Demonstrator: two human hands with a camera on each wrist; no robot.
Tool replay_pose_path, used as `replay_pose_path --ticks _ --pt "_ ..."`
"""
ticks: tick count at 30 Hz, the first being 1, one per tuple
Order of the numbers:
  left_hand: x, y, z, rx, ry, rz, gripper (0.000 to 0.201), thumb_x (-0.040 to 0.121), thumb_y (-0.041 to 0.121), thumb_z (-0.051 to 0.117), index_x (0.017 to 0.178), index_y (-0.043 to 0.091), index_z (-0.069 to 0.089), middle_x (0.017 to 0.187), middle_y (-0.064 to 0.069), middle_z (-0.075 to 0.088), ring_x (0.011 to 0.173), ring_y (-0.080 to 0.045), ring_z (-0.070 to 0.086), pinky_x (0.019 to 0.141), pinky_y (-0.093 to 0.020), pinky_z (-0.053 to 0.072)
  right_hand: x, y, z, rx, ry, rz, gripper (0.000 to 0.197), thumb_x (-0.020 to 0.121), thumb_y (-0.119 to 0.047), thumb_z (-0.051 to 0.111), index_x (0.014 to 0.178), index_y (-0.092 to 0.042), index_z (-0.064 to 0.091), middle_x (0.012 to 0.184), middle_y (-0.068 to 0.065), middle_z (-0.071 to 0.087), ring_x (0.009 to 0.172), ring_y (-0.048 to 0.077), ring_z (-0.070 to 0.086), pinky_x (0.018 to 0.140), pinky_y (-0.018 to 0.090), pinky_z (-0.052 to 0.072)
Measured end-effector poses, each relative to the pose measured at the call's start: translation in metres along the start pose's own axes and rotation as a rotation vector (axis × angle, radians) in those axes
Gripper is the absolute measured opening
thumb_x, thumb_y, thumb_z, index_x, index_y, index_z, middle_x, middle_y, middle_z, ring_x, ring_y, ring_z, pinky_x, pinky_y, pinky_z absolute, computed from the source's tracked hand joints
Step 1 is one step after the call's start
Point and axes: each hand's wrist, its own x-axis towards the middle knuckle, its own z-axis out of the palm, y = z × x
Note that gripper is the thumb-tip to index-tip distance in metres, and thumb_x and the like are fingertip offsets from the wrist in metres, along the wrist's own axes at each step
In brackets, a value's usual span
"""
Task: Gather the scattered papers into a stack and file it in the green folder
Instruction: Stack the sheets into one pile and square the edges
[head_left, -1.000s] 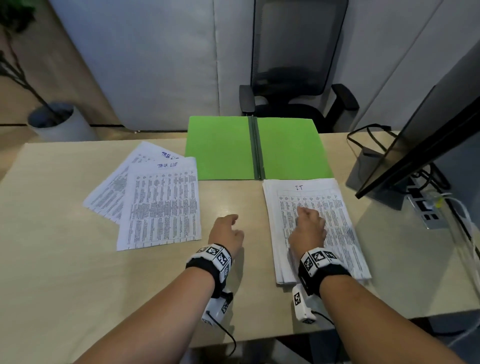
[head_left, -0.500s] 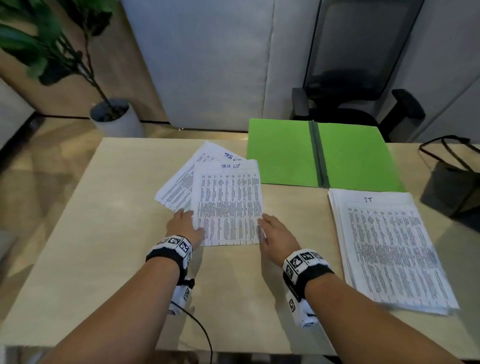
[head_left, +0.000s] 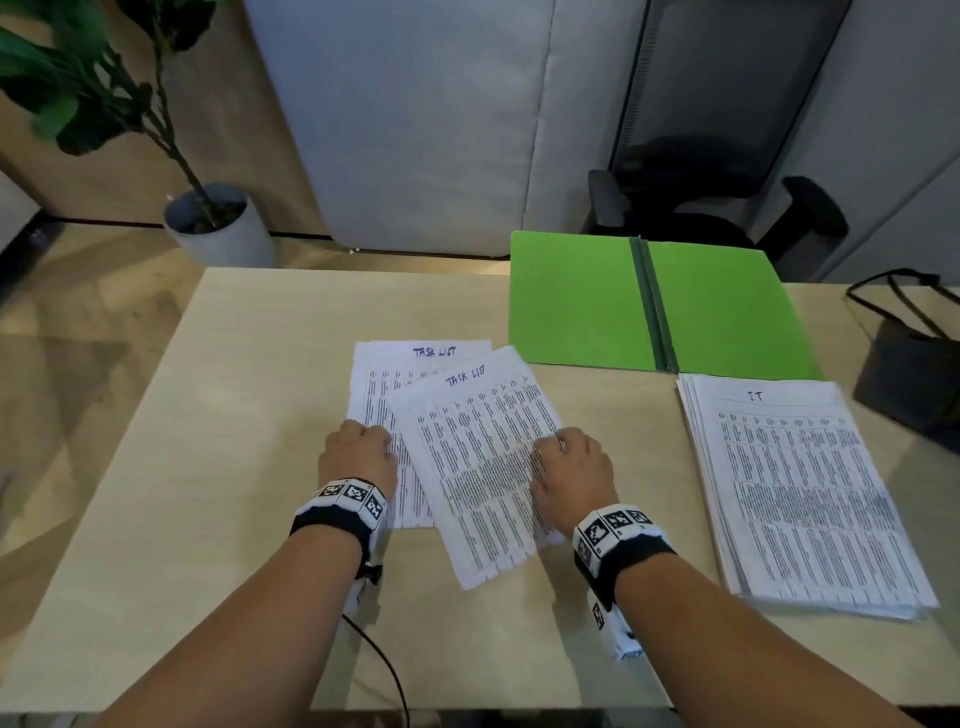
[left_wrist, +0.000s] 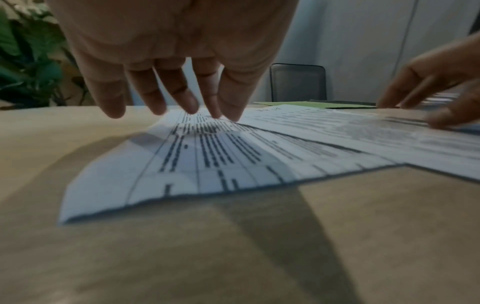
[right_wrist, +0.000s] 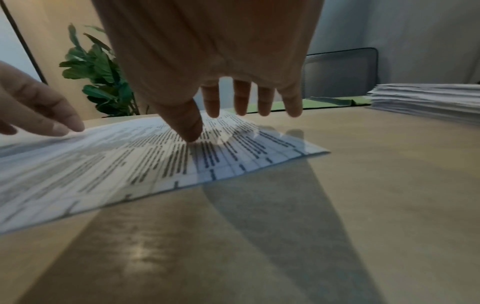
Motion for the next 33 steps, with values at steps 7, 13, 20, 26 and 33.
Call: replay_pose_path --ticks 7,13,20,26,33 --pt "0.008 -0.004 -0.006 -0.171 -0.238 -0.298 0.096 0.077 0.026 0.074 0.151 0.025 0.013 0.154 -0.011 0.008 0.137 -0.038 0.024 0.105 -0.047 0.039 -0.009 0.008 -0.004 0.031 -0.162 0.192 0.089 0.080 -0.022 0.059 0.151 -0.026 0.005 0.128 0.011 0.038 0.115 0.030 0.040 0.095 0.041 0.039" --pt "-0.011 0.004 -0.001 -0.450 -0.302 -0.256 0.081 0.072 -0.007 0.065 0.139 0.031 0.040 0.142 -0.010 0.019 0.090 -0.033 0.061 0.067 -0.036 0.059 -0.012 0.015 -0.014 0.491 -0.178 0.337 0.085 0.084 -0.008 0.051 0.152 -0.028 0.004 0.135 0.009 0.047 0.121 0.029 0.049 0.103 0.040 0.041" --pt "-0.053 0.036 -0.005 -0.729 -0.207 -0.182 0.059 0.093 0.059 0.042 0.129 0.014 0.057 0.138 -0.006 0.053 0.128 -0.027 0.048 0.106 -0.039 0.036 -0.023 0.022 -0.037 1.054 -0.075 0.310 0.076 0.089 0.004 0.051 0.146 -0.038 0.022 0.129 -0.002 0.055 0.113 0.018 0.057 0.097 0.037 0.050" --pt "-0.070 0.076 -0.011 -0.825 -0.109 -0.039 0.075 0.081 0.005 0.072 0.143 0.017 0.033 0.135 -0.004 0.053 0.121 -0.028 0.054 0.095 -0.030 0.041 -0.036 0.033 -0.031 0.830 -0.188 0.332 0.085 0.083 -0.021 0.067 0.150 -0.030 0.015 0.135 0.006 0.049 0.121 0.024 0.052 0.105 0.043 0.043" --pt "-0.070 0.117 -0.044 -0.905 -0.075 0.265 0.077 0.088 -0.005 0.057 0.146 0.033 0.024 0.132 0.004 0.054 0.121 -0.018 0.054 0.095 -0.025 0.042 -0.037 0.070 -0.057 0.950 -0.041 0.351 0.070 0.085 -0.017 0.067 0.144 -0.012 0.029 0.138 0.012 0.048 0.118 0.026 0.053 0.098 0.043 0.046"
